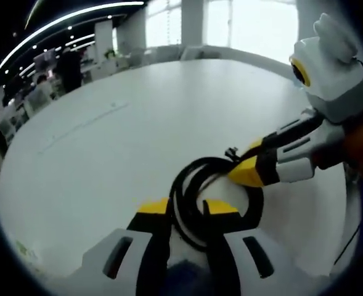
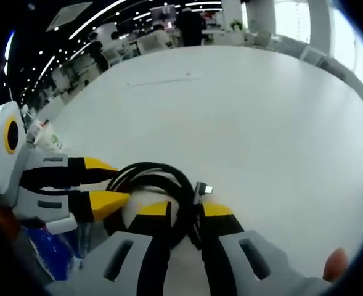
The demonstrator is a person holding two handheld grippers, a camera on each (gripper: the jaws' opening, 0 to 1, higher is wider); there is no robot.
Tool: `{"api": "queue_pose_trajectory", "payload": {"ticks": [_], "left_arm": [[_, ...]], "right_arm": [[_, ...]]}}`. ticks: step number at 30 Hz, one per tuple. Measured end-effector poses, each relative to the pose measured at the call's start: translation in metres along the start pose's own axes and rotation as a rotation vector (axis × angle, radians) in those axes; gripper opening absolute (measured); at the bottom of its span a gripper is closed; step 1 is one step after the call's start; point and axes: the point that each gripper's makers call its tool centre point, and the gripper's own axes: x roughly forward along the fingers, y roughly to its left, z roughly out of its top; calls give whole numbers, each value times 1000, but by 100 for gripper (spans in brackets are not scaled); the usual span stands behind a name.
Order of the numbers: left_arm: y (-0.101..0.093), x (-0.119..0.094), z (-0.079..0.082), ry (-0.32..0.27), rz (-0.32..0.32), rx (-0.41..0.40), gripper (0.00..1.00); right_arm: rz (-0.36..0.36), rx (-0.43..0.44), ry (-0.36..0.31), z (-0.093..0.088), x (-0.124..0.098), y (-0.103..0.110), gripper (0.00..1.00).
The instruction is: Arrange the tabletop items into an orderly group along one side of the table until the central work area is clear of visible clutter.
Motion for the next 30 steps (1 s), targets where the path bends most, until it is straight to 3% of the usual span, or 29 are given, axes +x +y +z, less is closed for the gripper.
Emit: {"api": "queue_pose_trajectory", "payload": {"ticks": [8, 21, 27, 30], "left_arm": [[-8, -6, 2, 2, -20, 2, 9], [-24, -16, -9, 29, -51, -13, 8], [-25, -14, -10, 18, -50, 29, 11], [-25, -15, -7, 4, -48, 48, 17]], "right_arm": [[-2, -9, 21, -8, -6, -3, 14], [-13, -58, 81, -20, -14, -1, 13], [-14, -53, 75, -19, -15, -1, 15], [-15, -40, 49, -15, -15, -1, 16]]}}
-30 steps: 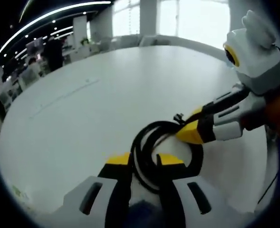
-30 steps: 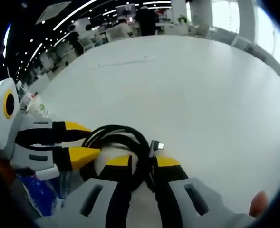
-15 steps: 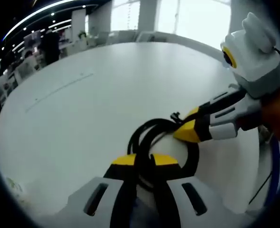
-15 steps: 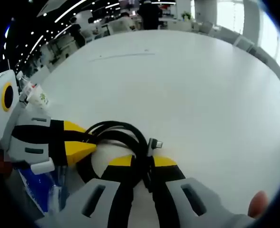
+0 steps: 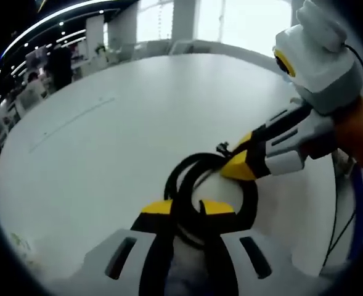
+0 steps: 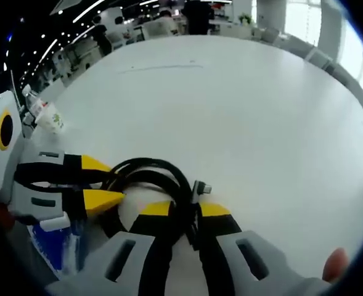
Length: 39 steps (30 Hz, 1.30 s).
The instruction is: Arrange the tabletop items into an orderly group along one side of the table until the central work area is clear of visible clutter.
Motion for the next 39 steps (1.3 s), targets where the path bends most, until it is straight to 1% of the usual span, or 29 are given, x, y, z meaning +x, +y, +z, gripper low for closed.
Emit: {"api": "queue_pose_trajectory", "payload": {"ticks": [3, 5, 7, 9, 11, 14, 16, 17, 20, 23, 27, 29, 35, 39], "left_arm": [[3, -1, 4, -23, 11, 10, 25], [4, -3, 8, -38, 11, 7, 27], [8, -4, 12, -51, 23, 7, 32], [11, -7, 17, -72, 31, 6, 37], [13, -10, 22, -90, 30, 2, 40], [18, -15, 25, -101, 34, -7, 47], [20, -20, 31, -137, 27, -11, 47], [21, -22, 32, -138, 26, -12, 47], [20, -31, 37, -166, 5, -6, 44], [22, -44, 38, -181, -1, -7, 44], [24, -61, 38, -192, -15, -11, 41], [26, -71, 39, -212, -17, -12, 41], [32, -99, 34, -246, -9, -22, 40], [37, -121, 22, -261, 7, -40, 39]], "right_arm": [[-16, -4, -22, 4, -2, -3, 22], [-16, -4, -28, 5, -2, -3, 24], [-13, 4, -36, 6, -3, -3, 24], [-17, 5, -43, 8, -4, -3, 26], [-23, 5, -55, 11, -5, -3, 29], [-37, 6, -73, 14, -9, -5, 34], [-45, 7, -87, 17, -13, -6, 36], [-45, 7, -91, 18, -14, -6, 36], [-40, 7, -104, 20, -19, -4, 35], [-40, -3, -116, 23, -26, 0, 36], [-28, -7, -140, 27, -36, 7, 36], [-19, -11, -155, 29, -41, 13, 36], [3, -41, -163, 30, -50, 30, 35], [20, -73, -167, 31, -56, 41, 35]]}}
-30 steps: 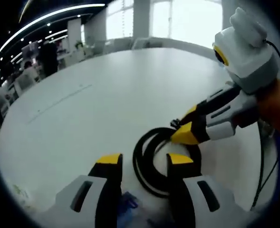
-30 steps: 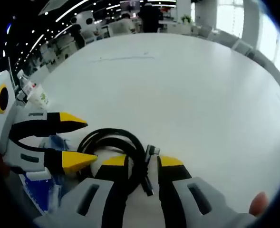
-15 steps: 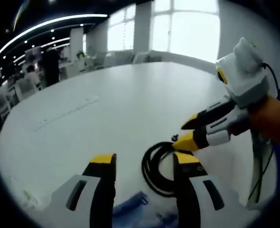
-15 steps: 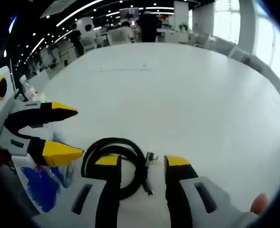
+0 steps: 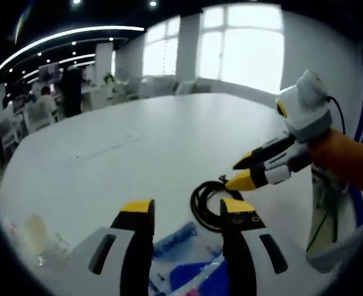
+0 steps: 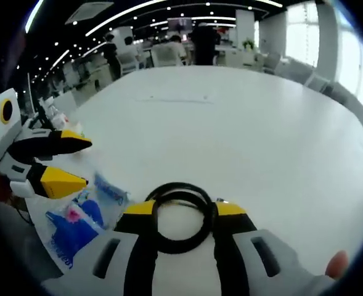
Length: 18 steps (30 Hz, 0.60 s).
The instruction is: Arrange the tabletop items into an orderly group along one side of the table until the central work area is clear of visible clutter.
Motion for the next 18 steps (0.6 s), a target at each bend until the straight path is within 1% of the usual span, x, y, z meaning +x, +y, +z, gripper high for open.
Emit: {"api": "queue_pose_trajectory", "payload": {"ticks": [1, 6, 9, 12, 15, 18], "left_arm": [[0, -2, -1, 0, 2, -2, 39], [5, -33, -16, 6, 33, -31, 39], [9, -55, -23, -1, 62, -51, 39], [11, -71, -32, 3, 89, -73, 39], [11, -83, -38, 9, 109, -86, 39], [6, -94, -45, 18, 127, -94, 38]], "right_arm": [[3, -7, 1, 0, 0, 2, 35], [46, -49, 1, 5, -2, 19, 36], [74, -95, -2, 12, -1, 32, 37], [106, -132, -2, 19, 0, 46, 36], [134, -175, 7, 21, 2, 60, 36], [164, -202, 8, 24, 2, 71, 36]]}}
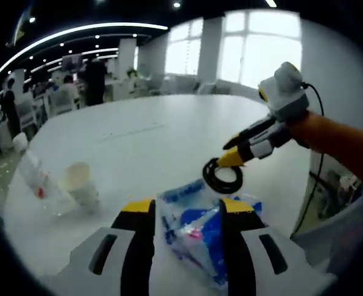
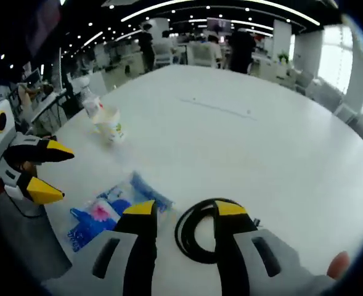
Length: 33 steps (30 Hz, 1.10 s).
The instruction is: Arrange the tabletop items into an orderly group along one side of the table until the central work area is clear of visible clutter.
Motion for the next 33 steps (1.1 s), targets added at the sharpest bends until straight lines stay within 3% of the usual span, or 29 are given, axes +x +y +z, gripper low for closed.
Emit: {"api": "queue_pose_trajectory", "payload": {"ticks": [9, 12, 14, 16, 18, 22, 24, 29, 31, 33], "left_arm": [[-11, -20, -38, 74, 69, -58, 36], [-14, -27, -61, 178, 90, -78, 35], [-16, -30, -66, 196, 94, -98, 35], [-22, -37, -83, 284, 82, -135, 32], [-32, -39, -90, 292, 58, -182, 32], [-53, -40, -107, 348, 3, -364, 31], [-58, -39, -119, 401, -8, -375, 31], [-59, -32, -124, 428, -10, -364, 30], [-63, -28, -124, 427, -25, -449, 26], [-65, -26, -126, 432, -35, -482, 24]], "right_arm": [[115, -130, 42, 8, 25, 27, 35], [143, -166, 56, 11, 34, 34, 35], [162, -186, 63, 10, 38, 37, 34], [175, -204, 73, 9, 42, 37, 34], [185, -213, 77, 8, 45, 36, 34], [205, -218, 87, 5, 48, 33, 34], [218, -226, 96, 3, 50, 33, 34], [245, -240, 111, -1, 54, 33, 33], [262, -245, 110, -2, 55, 35, 34], [275, -250, 114, -3, 56, 37, 33]]}}
